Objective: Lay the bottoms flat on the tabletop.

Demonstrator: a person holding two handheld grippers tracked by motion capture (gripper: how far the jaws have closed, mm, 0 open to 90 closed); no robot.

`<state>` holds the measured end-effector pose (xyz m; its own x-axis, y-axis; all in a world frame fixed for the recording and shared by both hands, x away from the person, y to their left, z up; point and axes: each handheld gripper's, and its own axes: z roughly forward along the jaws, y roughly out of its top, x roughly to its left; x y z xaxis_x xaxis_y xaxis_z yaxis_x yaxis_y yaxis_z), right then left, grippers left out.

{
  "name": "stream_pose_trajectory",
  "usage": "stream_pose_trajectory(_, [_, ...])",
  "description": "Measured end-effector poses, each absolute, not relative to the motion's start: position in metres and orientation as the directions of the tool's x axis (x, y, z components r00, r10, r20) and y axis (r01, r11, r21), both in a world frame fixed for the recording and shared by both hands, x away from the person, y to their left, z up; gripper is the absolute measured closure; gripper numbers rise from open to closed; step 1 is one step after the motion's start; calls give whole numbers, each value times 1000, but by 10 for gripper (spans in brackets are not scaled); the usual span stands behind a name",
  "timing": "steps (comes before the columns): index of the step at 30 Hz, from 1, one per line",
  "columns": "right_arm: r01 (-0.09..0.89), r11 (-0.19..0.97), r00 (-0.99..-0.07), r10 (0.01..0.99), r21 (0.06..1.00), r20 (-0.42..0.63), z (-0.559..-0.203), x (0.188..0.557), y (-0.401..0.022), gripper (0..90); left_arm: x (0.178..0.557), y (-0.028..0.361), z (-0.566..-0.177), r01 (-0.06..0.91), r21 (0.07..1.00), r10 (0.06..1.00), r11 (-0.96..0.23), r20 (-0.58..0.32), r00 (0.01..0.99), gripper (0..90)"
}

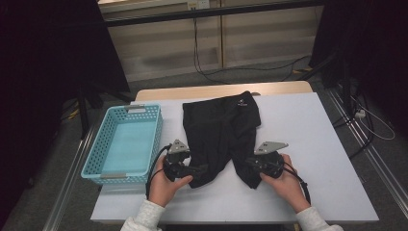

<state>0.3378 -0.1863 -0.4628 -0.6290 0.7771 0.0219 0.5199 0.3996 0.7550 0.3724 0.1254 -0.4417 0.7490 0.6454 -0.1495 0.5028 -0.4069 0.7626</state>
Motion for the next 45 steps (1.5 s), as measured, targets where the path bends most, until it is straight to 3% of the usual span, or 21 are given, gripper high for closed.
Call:
stream_pose_trajectory(1, [520, 400, -629, 777, 755, 22, -463, 338, -186, 806, 372, 125, -442, 503, 763, 645, -407, -150, 749, 134])
stream_pose_trajectory(3, [513, 358, -601, 799, 781, 29, -454, 337, -194, 681, 372, 125, -441, 501, 764, 644, -406, -150, 750, 133])
stream_pose_trajectory(6, [495, 319, -577, 816, 808, 32, -444, 335, -204, 573, 372, 123, -442, 499, 762, 640, -411, -149, 754, 133])
stream_pose_trajectory(10, [494, 261, -519, 854, 829, 40, -435, 334, -224, 509, 372, 123, -442, 498, 762, 637, -414, -149, 757, 133])
stream_pose_trajectory(14, [529, 196, -426, 903, 826, 58, -438, 336, -246, 516, 372, 122, -442, 496, 762, 635, -417, -147, 758, 133])
stream_pose_trajectory(17, [542, 192, -425, 903, 818, 69, -444, 337, -250, 516, 371, 122, -442, 497, 761, 636, -417, -145, 758, 132])
stream_pose_trajectory(27, [596, 316, -524, 850, 738, 59, -467, 340, -225, 510, 371, 121, -442, 498, 761, 635, -415, -149, 758, 132])
stream_pose_trajectory(31, [581, 329, -534, 845, 744, 43, -468, 338, -219, 610, 371, 121, -443, 491, 762, 635, -422, -138, 760, 132])
stream_pose_trajectory(32, [573, 334, -554, 831, 748, 54, -468, 337, -217, 744, 370, 120, -443, 499, 759, 636, -419, -146, 757, 132])
stream_pose_trajectory(33, [573, 334, -554, 831, 748, 54, -468, 337, -217, 744, 370, 120, -443, 499, 759, 636, -419, -146, 757, 132])
stream_pose_trajectory(34, [576, 332, -565, 822, 747, 71, -469, 336, -215, 881, 370, 120, -444, 497, 759, 637, -422, -142, 758, 132])
stream_pose_trajectory(45, [568, 285, -550, 830, 772, 98, -457, 329, -221, 894, 370, 121, -441, 491, 764, 637, -418, -138, 758, 131])
